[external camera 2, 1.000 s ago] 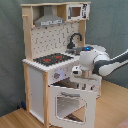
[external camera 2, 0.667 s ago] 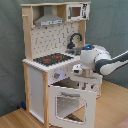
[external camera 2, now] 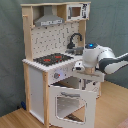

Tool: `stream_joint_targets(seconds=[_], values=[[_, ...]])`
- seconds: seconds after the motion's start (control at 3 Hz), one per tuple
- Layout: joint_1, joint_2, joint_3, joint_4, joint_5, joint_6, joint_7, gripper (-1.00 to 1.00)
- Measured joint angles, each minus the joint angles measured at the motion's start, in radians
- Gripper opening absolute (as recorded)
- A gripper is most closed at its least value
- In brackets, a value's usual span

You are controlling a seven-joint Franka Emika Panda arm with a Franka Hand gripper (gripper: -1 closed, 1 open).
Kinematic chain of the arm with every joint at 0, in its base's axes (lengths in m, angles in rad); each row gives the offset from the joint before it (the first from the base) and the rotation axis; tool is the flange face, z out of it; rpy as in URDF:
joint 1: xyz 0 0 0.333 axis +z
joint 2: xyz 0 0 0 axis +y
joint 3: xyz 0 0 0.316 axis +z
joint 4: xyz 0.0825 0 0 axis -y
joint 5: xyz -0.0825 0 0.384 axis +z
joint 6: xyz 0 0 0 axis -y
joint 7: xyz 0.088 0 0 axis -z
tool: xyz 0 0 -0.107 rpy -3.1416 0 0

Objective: Play with the kitchen

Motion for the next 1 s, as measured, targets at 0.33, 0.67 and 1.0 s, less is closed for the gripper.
stream_joint_targets(seconds=[0.33,0.67,1.0], values=[[0.050,-0.025,-0.046,0.003,-0.068,-0.049,0.051,1.00],[0.102,-0.059,-0.091,0.012,-0.139,-0.114,0.104,1.00],[0.151,-0.099,-0.124,0.026,-0.206,-0.188,0.152,1.00]])
